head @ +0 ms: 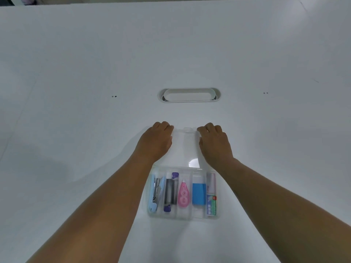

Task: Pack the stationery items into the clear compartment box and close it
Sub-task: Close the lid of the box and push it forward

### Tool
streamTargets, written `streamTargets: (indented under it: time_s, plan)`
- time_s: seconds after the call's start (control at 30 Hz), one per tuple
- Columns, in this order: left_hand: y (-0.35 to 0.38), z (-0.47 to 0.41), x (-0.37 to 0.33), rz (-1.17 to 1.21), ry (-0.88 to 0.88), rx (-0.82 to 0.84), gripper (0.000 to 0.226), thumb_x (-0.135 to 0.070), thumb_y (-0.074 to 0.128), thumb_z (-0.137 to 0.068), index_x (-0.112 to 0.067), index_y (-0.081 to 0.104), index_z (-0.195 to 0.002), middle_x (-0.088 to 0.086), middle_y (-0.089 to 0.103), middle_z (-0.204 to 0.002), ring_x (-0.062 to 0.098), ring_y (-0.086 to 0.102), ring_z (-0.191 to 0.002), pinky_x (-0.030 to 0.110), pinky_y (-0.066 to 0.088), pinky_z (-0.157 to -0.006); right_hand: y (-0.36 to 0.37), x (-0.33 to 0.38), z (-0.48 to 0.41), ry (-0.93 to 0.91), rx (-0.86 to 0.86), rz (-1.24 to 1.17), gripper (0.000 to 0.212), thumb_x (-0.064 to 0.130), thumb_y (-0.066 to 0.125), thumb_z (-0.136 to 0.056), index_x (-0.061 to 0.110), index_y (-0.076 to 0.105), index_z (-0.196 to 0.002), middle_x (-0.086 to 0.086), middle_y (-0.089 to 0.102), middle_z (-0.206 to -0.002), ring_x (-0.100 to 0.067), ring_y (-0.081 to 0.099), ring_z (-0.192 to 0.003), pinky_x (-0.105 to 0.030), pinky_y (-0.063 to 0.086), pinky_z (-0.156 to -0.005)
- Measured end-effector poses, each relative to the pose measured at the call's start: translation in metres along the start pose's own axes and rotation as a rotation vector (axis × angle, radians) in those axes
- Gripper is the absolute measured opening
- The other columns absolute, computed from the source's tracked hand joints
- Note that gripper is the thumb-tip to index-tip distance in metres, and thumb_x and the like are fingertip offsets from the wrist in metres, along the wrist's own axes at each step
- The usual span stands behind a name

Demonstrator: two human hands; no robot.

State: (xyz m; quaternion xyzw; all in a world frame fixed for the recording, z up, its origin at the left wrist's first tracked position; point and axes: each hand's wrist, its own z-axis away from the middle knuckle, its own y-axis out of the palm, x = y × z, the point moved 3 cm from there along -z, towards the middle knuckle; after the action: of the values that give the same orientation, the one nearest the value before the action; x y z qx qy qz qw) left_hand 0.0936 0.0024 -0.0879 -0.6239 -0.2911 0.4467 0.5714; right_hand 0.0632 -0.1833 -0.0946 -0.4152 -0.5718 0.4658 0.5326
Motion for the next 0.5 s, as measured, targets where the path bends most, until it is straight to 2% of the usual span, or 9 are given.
streamTargets:
  time_s: [0.07, 0.17, 0.27, 0.5]
  plan:
    - [0.001, -0.005, 0.002, -0.018, 0.006, -0.015, 0.02, -0.011, 0.05, -0.091, -0.004, 0.059, -0.107, 0.013, 0.06, -0.104, 0.031, 0.055, -0.095, 0.042, 0.052, -0.072, 0.001, -0.001, -0.006, -0.005, -0.023, 0.033, 0.025, -0.005, 0.061, -0.079, 0.007, 0.062, -0.101, -0.012, 0.061, -0.091, -0.031, 0.054, -0.077, -0.034, 0.036, -0.059]
    - [0.0, -0.011, 0.004, -0.012, -0.024, -0.035, 0.008, -0.001, 0.054, -0.087, -0.005, 0.06, -0.09, 0.01, 0.058, -0.088, 0.027, 0.053, -0.081, 0.044, 0.052, -0.059, -0.002, -0.001, -0.016, -0.034, -0.007, 0.042, 0.022, -0.009, 0.06, -0.077, 0.005, 0.059, -0.093, -0.013, 0.059, -0.084, -0.027, 0.046, -0.07, -0.033, 0.031, -0.058]
    - [-0.004, -0.013, 0.006, 0.026, -0.064, -0.032, 0.011, 0.003, 0.056, -0.085, -0.007, 0.058, -0.088, 0.008, 0.057, -0.087, 0.024, 0.051, -0.08, 0.045, 0.052, -0.061, -0.01, 0.001, -0.023, -0.085, 0.032, 0.059, 0.024, -0.013, 0.054, -0.076, 0.005, 0.055, -0.092, -0.012, 0.055, -0.085, -0.022, 0.035, -0.071, -0.033, 0.03, -0.06]
    - [-0.051, -0.009, 0.004, 0.076, -0.091, -0.108, 0.011, -0.007, 0.045, -0.094, -0.012, 0.052, -0.088, 0.006, 0.057, -0.082, 0.024, 0.049, -0.08, 0.047, 0.05, -0.063, -0.057, 0.013, -0.028, -0.153, -0.042, 0.077, 0.023, -0.013, 0.05, -0.08, 0.009, 0.049, -0.088, -0.003, 0.04, -0.07, -0.023, 0.035, -0.063, -0.033, 0.025, -0.057]
